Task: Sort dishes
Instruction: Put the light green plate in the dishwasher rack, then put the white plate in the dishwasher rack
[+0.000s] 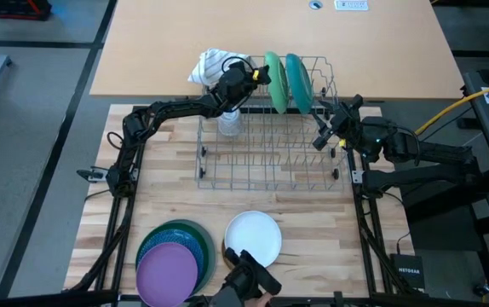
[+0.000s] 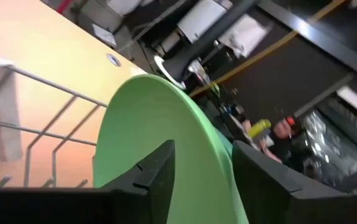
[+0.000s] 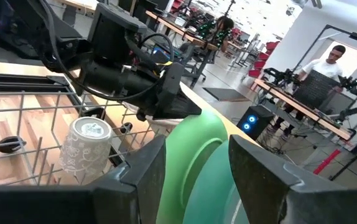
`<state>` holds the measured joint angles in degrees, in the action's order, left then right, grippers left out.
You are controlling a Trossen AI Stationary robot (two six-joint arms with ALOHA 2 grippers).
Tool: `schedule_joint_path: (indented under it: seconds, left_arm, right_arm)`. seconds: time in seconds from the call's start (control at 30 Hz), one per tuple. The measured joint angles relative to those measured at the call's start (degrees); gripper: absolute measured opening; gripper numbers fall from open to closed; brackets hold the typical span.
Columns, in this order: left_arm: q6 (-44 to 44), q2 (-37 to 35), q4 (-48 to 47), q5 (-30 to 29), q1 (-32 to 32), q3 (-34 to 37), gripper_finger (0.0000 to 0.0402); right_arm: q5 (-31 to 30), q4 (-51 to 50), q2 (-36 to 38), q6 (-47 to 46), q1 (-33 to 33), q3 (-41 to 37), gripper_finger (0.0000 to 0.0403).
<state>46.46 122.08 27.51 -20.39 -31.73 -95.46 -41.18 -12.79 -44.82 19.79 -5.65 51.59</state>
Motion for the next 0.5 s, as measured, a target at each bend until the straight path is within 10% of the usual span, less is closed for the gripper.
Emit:
schedule_joint_path:
  seconds: [0.5]
  left_arm:
    - [-3.2,-0.1,0.0,7.4,-1.5,0.0,0.0163]
  right_arm:
    - [-3.7,-2.4,0.0,0.0,0.0,0.0,0.0179]
